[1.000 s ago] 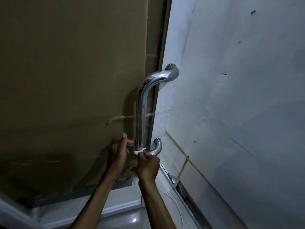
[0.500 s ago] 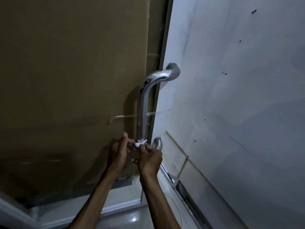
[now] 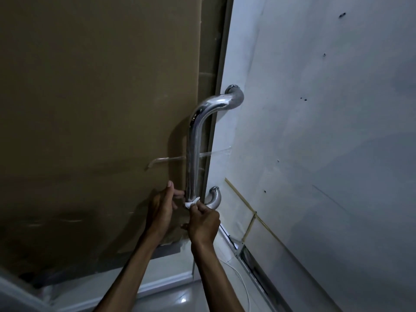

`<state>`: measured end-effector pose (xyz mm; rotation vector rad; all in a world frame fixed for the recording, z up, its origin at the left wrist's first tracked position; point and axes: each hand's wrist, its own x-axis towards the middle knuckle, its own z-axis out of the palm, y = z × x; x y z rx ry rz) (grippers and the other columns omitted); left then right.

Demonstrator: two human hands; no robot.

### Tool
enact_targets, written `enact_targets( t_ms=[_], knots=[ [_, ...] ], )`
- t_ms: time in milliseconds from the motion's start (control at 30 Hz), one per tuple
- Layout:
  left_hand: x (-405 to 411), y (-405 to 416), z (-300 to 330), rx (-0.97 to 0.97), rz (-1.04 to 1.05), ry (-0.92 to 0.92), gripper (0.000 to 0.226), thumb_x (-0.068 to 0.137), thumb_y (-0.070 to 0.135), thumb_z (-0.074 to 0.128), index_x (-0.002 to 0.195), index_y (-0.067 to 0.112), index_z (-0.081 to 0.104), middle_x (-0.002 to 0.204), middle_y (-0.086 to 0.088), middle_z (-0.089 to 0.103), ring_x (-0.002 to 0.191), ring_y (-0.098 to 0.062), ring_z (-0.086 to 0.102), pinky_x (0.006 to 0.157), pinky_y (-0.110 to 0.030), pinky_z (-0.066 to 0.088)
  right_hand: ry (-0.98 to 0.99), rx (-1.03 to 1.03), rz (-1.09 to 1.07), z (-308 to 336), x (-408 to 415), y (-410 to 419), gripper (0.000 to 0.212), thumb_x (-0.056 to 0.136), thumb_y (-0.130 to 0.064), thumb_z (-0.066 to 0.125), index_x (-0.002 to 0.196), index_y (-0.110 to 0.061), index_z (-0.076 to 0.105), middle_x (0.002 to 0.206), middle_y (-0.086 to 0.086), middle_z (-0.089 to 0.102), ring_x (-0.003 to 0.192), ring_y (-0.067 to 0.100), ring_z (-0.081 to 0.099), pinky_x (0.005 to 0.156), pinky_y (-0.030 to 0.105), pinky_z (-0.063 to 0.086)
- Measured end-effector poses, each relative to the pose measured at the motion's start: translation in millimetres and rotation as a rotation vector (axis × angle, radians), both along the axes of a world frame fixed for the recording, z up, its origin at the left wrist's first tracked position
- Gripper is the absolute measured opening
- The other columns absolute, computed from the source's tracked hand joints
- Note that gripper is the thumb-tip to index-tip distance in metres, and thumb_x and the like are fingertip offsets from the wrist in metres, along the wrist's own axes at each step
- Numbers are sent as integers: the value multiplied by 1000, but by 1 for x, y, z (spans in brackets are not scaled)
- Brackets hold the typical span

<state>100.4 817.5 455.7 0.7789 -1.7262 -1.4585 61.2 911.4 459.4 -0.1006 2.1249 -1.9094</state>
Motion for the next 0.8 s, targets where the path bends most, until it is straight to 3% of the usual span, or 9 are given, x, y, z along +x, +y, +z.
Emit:
enact_targets(
  t_ms=[167,300,367,467,567,667,800],
  knots=[
    [0,1,-3,-13,-9,3,55,99,68,33,78,44,77,84,-12,74,77,-26,64,80,-49,52,65,-62,1,12,-6,-1,25,100,-22,68,86,-39,79,76,-15,76,76,13,76,71,44,66],
    [-1,0,-2,18,3,-6,58,96,71,33,76,41,77,86,-2,77,71,-21,63,78,-47,52,-23,-7,10,-4,3,3,32,99,-17,69,74,-36,74,78,-8,75,78,20,75,68,46,66],
    [0,1,-1,21,-1,-7,62,92,75,33,76,35,78,84,7,78,72,-19,64,76,-40,51,-5,-11,-4,-1,3,0,21,97,-18,71,80,-26,80,78,-5,76,77,20,75,69,40,65],
    [-1,1,-3,29,11,-7,57,95,69,36,74,38,79,80,7,78,70,-16,63,74,-38,49,64,-39,-34,8,1,-3,13,95,-24,72,89,-24,84,76,-11,77,72,13,74,67,29,61],
    [-2,0,-6,31,9,4,54,99,65,38,76,37,79,84,9,79,69,-13,63,75,-38,51,163,112,5,-6,8,7,19,99,-21,66,90,-16,82,71,-5,72,66,6,66,56,17,49],
    [-1,2,-6,35,14,28,52,100,59,40,78,28,77,87,11,79,64,-12,60,72,-36,50,232,238,45,-24,0,21,26,103,-28,60,88,-19,79,69,-8,69,62,5,65,50,14,45],
    [0,3,-5,53,6,16,52,99,59,40,79,27,76,88,10,79,68,-17,62,73,-36,50,319,420,86,-13,-7,30,27,107,-24,54,89,-17,73,65,-15,51,57,-4,46,48,11,34]
  ],
)
